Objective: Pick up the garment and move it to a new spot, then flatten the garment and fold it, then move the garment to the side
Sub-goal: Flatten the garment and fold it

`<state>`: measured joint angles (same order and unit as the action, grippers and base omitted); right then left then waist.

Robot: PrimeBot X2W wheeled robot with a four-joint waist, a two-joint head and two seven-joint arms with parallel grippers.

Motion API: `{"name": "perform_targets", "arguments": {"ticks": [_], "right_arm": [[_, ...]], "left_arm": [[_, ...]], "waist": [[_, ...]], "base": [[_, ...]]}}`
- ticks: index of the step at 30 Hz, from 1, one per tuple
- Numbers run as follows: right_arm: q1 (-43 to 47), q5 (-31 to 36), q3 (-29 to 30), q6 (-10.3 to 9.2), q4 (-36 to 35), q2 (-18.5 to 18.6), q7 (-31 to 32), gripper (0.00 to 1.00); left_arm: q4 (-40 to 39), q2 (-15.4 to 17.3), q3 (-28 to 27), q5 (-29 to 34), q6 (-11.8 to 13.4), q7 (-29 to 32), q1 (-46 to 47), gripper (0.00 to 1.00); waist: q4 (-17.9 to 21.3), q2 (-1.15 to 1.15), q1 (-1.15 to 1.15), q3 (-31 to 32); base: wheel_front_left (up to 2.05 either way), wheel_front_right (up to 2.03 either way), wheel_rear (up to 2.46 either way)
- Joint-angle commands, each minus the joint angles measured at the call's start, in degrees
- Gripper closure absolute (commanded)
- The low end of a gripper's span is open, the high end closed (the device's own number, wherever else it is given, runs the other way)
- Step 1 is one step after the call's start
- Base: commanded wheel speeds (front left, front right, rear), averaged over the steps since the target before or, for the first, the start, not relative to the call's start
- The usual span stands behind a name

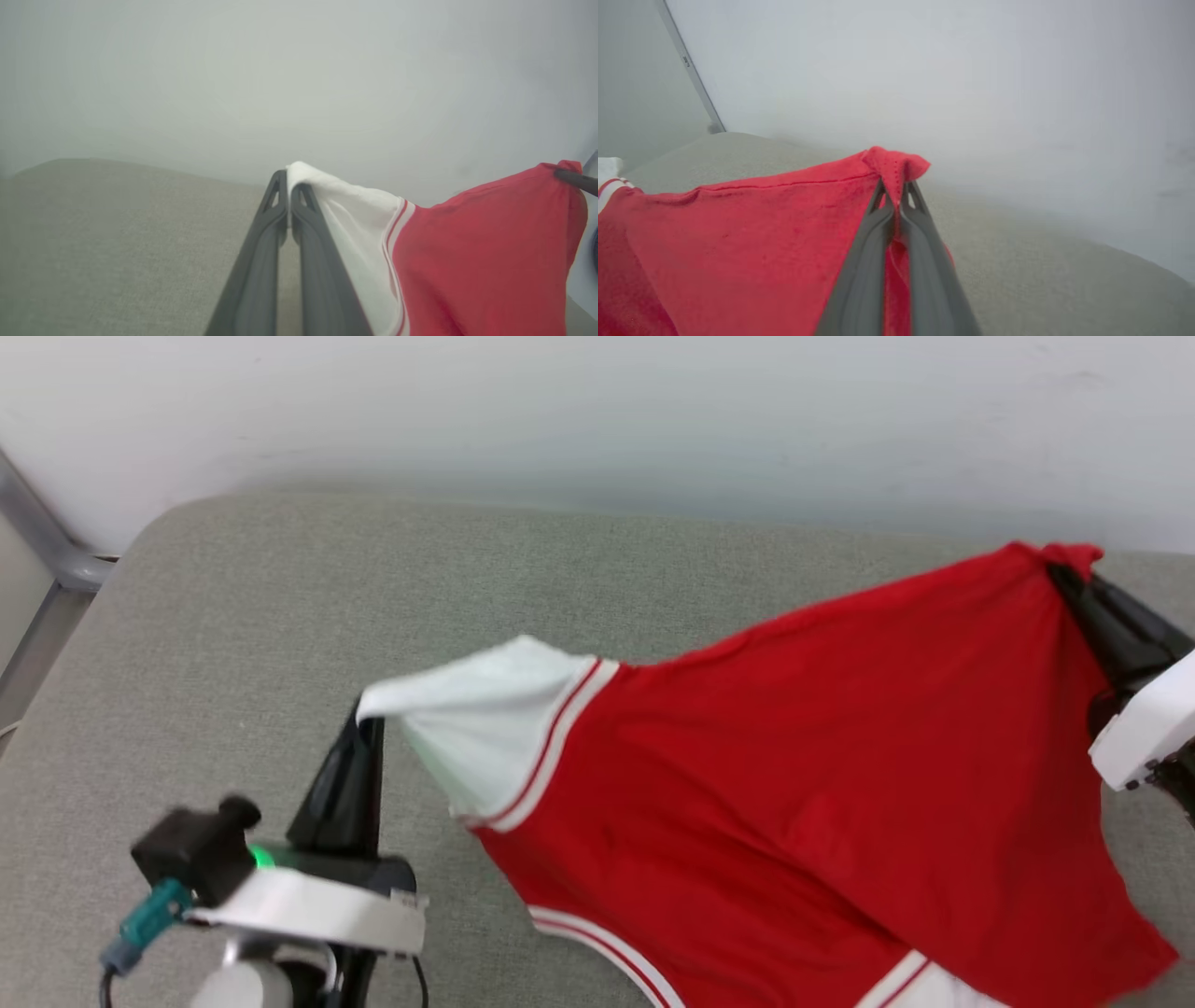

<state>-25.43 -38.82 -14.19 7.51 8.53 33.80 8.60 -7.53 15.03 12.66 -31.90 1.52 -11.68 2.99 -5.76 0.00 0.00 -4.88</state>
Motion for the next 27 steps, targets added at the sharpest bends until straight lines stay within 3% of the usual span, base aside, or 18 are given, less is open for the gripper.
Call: {"name": "perform_targets", "arguments": {"ticks": [1, 9, 16, 21, 27], "right_arm": [[0.83, 1.46, 2.31, -0.05, -2.50, -1.54, 0.56, 1.00], [-3.99, 6.90, 10.56, -0.05, -11.51, -6.93, 4.20, 1.00], [-17.83, 8.98, 14.74, -0.05, -14.59, -10.84, 6.64, 1.00], [-32.61, 10.80, 14.60, -0.05, -11.39, -12.31, 7.08, 1.00], [-52.16, 14.62, 12.67, -0.05, -1.42, -12.68, 6.05, 1.00]], "left_arm": [[-1.30, 0.38, -0.23, 0.59, 0.17, 0.40, 3.00, 1.00], [-3.97, 2.37, -1.16, 2.23, -0.88, 3.38, 17.77, 1.00], [-4.24, 4.65, -2.90, 3.81, -1.98, 6.89, 39.62, 1.00], [0.71, 5.45, -3.16, 4.32, -3.53, 9.02, 56.67, 1.00], [12.21, 6.12, -2.10, 5.69, -5.82, 10.24, 77.04, 1.00]], "waist": [[0.33, 0.00, 0.00, -0.58], [1.46, 0.00, 0.00, -6.20], [2.59, 0.00, 0.00, -16.54], [3.54, 0.00, 0.00, -23.74], [3.91, 0.00, 0.00, -30.15]], "base": [[0.00, 0.00, 0.00], [0.00, 0.00, 0.00], [0.00, 0.00, 0.00], [0.00, 0.00, 0.00], [0.00, 0.00, 0.00]]}}
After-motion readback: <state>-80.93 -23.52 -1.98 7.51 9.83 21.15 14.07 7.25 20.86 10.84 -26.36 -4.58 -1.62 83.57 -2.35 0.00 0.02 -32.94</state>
